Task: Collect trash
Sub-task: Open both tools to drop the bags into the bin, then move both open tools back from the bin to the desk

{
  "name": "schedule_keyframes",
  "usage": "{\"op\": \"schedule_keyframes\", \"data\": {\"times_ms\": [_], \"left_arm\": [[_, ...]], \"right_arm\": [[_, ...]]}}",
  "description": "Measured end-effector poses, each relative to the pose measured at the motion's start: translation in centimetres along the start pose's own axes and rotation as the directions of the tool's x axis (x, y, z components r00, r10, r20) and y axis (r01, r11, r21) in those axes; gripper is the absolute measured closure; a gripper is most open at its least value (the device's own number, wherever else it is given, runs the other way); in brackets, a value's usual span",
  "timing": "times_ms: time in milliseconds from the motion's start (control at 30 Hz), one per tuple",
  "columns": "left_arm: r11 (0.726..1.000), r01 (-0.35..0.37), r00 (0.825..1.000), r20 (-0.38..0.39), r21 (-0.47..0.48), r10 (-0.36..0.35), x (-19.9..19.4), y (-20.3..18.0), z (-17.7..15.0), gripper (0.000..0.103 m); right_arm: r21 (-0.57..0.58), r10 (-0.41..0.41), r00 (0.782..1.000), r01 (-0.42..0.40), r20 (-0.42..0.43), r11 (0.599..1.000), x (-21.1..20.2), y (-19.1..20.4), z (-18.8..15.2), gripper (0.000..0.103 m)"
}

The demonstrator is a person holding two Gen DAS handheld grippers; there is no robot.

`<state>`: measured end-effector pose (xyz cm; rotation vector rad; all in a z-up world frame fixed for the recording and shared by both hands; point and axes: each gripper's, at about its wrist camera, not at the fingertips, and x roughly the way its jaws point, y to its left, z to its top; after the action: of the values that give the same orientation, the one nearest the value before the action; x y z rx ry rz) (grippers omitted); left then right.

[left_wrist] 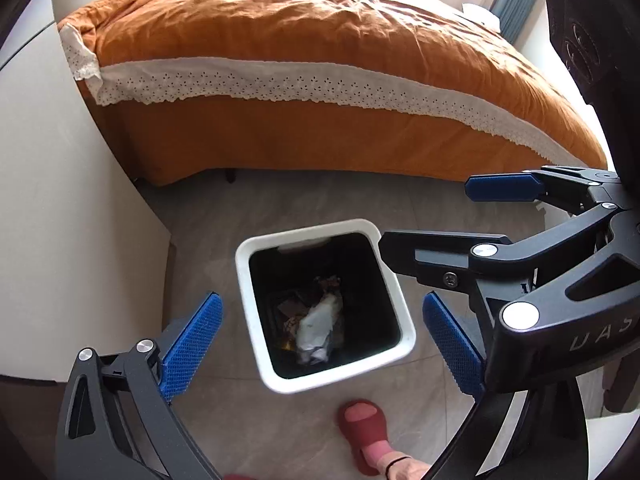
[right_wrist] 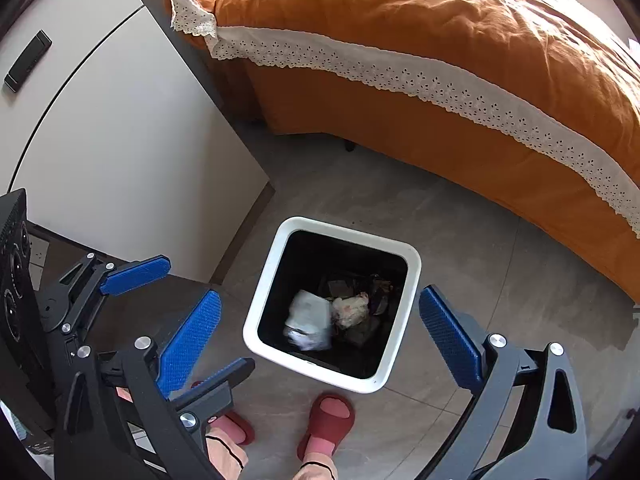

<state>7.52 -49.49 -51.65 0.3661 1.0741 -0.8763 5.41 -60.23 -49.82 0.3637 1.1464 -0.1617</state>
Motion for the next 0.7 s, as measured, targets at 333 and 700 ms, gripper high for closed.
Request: {"op": "schedule_keyframes", "data": {"times_ms": [333,700], "left_arm": [[0.998,-0.043,0.998,0.042,-0.046,0.045,-4.4,1.3,0.9,0.005],[0.988,-0.114,0.979,0.159,-0.101,0.129,-14.5,2.9,3.9,0.005]], "right_arm": [[-0.023,-0.006,1.0,0.006,0.028,1.0,-2.8,1.6,0.8,0.004],[-0.1,0.035,0.99,-0.022,0.14,0.995,-11.3,6.7,3.9,0.004]]}}
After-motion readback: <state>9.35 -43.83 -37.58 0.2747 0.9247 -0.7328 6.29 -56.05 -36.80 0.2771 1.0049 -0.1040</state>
